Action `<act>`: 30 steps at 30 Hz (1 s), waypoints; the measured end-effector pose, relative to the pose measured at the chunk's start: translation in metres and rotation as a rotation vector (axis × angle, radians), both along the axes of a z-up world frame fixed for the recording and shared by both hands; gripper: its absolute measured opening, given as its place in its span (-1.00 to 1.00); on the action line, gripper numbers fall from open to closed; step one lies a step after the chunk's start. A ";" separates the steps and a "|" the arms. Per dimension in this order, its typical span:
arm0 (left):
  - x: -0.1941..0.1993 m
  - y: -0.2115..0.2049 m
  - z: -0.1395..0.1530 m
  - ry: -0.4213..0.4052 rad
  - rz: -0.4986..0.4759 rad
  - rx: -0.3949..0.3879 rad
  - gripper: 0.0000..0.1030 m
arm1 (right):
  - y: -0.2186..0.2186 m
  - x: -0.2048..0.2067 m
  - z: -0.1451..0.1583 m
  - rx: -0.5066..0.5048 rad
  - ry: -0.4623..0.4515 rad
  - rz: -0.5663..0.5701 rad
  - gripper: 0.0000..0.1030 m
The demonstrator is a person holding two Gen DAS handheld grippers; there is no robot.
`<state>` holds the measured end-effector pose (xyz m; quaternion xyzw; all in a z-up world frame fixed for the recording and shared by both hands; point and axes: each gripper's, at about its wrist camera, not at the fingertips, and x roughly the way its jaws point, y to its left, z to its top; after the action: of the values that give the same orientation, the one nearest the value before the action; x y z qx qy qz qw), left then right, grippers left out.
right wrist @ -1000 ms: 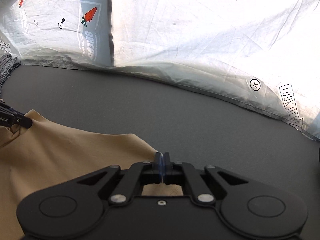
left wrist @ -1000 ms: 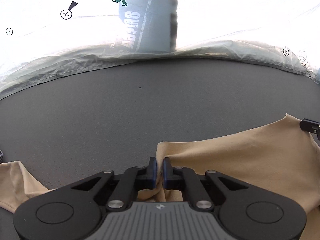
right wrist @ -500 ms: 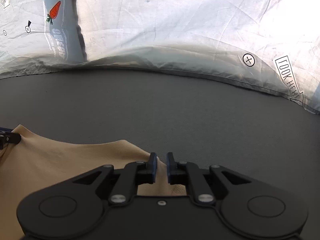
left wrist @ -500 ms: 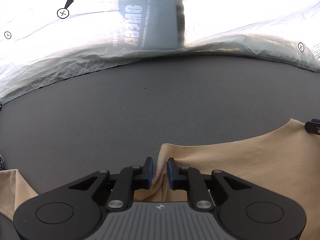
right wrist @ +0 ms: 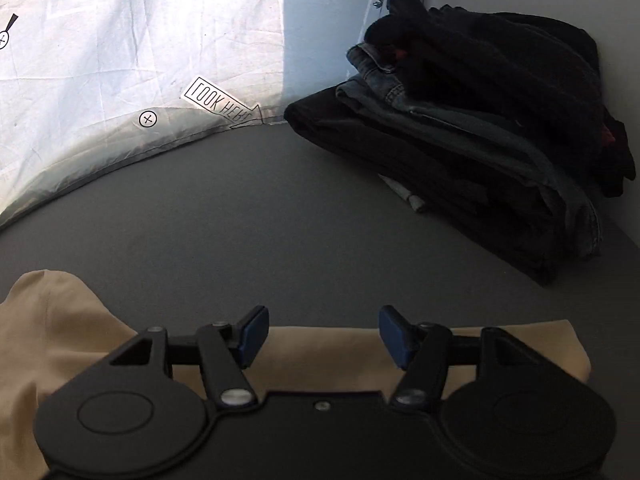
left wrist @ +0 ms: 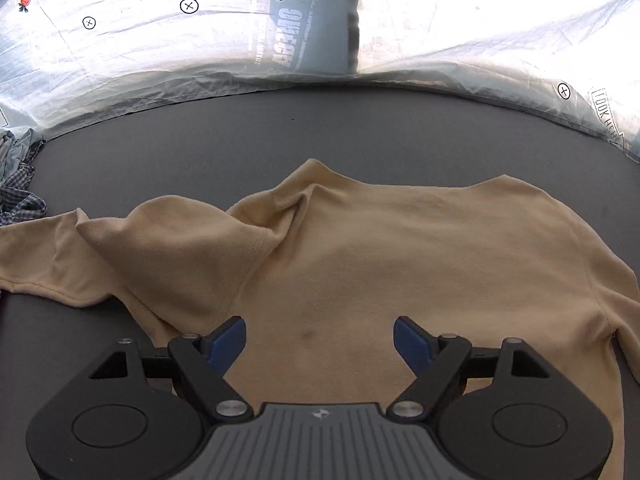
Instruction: Fold clothes
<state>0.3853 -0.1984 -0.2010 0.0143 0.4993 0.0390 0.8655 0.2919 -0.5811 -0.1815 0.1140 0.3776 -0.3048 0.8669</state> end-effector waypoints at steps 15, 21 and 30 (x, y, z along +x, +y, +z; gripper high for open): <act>-0.101 0.005 -0.020 0.170 0.004 -0.010 0.60 | -0.072 -0.109 -0.030 0.081 -0.031 -0.305 -0.18; -0.104 0.012 -0.016 0.183 0.034 -0.004 0.60 | -0.060 -0.123 -0.011 0.039 -0.075 -0.234 -0.89; -0.108 0.022 -0.014 0.189 0.027 -0.012 0.60 | -0.035 -0.160 -0.008 0.014 0.041 -0.287 -0.89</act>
<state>0.2775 -0.1767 -0.2146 0.0063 0.5792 0.0460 0.8139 0.1317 -0.6160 -0.1892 0.1665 0.3772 -0.4251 0.8058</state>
